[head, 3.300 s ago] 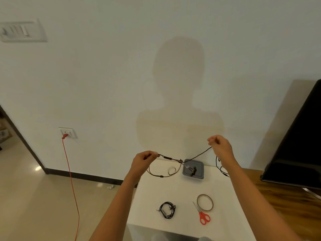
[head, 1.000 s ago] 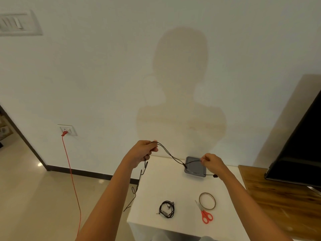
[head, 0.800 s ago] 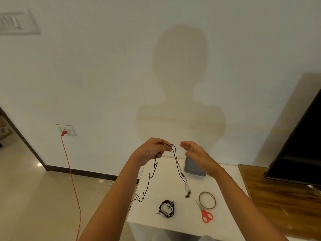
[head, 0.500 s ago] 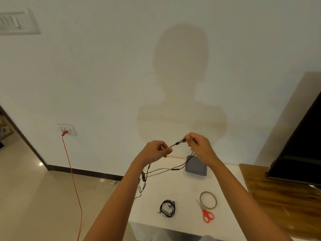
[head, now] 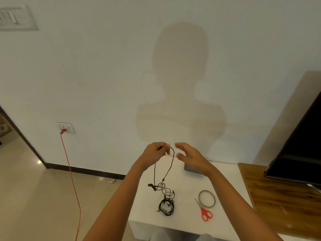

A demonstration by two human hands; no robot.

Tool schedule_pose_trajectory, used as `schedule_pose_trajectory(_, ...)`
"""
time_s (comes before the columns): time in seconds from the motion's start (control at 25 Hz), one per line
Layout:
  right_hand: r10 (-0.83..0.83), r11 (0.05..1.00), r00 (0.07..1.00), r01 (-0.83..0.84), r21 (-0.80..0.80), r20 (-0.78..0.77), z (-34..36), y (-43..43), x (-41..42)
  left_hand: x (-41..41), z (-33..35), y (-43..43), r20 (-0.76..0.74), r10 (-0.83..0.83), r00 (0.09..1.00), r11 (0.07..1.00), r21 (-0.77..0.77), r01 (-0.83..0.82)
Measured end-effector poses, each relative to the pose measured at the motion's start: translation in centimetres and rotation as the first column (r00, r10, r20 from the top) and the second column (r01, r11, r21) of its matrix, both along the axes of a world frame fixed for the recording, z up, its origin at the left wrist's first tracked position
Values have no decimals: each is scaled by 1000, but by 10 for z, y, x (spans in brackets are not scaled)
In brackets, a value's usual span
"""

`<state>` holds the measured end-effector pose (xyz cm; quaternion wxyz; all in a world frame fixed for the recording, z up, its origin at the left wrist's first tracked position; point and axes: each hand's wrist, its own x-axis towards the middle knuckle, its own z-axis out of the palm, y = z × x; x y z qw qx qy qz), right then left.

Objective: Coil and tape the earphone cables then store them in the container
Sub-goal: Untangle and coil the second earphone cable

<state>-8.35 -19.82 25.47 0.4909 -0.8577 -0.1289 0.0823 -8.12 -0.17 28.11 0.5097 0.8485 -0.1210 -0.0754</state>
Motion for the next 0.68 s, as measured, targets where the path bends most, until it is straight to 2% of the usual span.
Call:
schedule_pose_trajectory(0.04, 60, 997, 997, -62, 38, 49, 5, 11, -3, 0, 1, -6, 19, -13, 1000, 1000, 5, 13)
schedule_pose_trajectory(0.12, 14, 998, 988, -22, 51, 156, 13, 17, -2, 2, 2, -10, 35, -9, 999, 1000, 7, 8)
schedule_pose_trajectory(0.2, -197, 980, 937, 176, 98, 288, 18, 8, 2, 3, -2, 0, 48, -7, 999, 997, 73, 3)
schedule_pose_trajectory(0.32, -562, 823, 764, 481, 301, 316, 30, -22, 5, 3, -15, 29, 55, 52, 997, 991, 124, -58)
schedule_pose_trajectory(0.4, -693, 720, 652, 608, 335, 307, 34, -42, 7, 1, -21, 44, 66, 134, 989, 986, 95, -140)
schedule_pose_trajectory(0.44, -717, 697, 631, 646, 311, 298, 31, -50, 9, 1, -22, 47, 71, 163, 984, 983, 79, -168)
schedule_pose_trajectory(0.48, -717, 697, 641, 671, 253, 274, 25, -57, 12, 0, -22, 47, 69, 185, 980, 980, 59, -189)
schedule_pose_trajectory(0.56, -641, 761, 748, 649, 15, 174, 9, -60, 17, 2, -19, 37, 34, 213, 977, 977, -13, -212)
schedule_pose_trajectory(0.64, -428, 883, 901, 434, -180, 74, 0, -43, 13, 3, -12, 19, -8, 197, 980, 977, -86, -197)
schedule_pose_trajectory(0.68, -302, 936, 950, 311, -168, 75, -1, -29, 10, 3, -8, 8, -19, 169, 985, 980, -107, -170)
